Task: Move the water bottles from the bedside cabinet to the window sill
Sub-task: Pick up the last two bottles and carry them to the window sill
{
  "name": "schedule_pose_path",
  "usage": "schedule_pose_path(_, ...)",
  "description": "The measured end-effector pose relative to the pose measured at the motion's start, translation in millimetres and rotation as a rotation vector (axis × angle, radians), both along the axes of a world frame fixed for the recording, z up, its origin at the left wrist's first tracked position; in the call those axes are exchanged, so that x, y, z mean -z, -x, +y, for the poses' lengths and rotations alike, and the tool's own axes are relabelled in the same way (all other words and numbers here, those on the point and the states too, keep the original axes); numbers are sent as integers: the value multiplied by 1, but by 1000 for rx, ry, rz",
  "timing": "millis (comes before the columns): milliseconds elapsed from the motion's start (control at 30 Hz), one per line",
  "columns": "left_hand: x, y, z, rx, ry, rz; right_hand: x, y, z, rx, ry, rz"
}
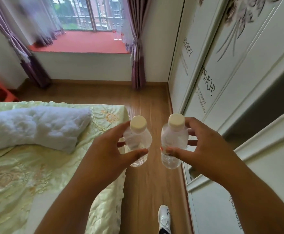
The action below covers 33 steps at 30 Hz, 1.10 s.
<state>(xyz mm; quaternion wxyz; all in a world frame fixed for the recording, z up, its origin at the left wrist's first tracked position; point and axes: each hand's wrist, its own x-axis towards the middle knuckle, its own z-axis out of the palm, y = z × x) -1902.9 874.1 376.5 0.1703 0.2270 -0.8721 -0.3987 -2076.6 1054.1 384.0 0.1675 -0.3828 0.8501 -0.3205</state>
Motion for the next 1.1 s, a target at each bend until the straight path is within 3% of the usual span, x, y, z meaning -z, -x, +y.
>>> schedule_pose_path(533, -23, 139, -41, -210, 75, 28, -19, 168, -72, -179, 113, 6)
schedule_pose_path(800, -14, 180, -68, -182, 35, 40, -9, 209, -96, -167, 78, -4)
schedule_pose_path(1100, -1, 220, -163, -73, -3, 35, -4, 237, -174, -86, 45, 19)
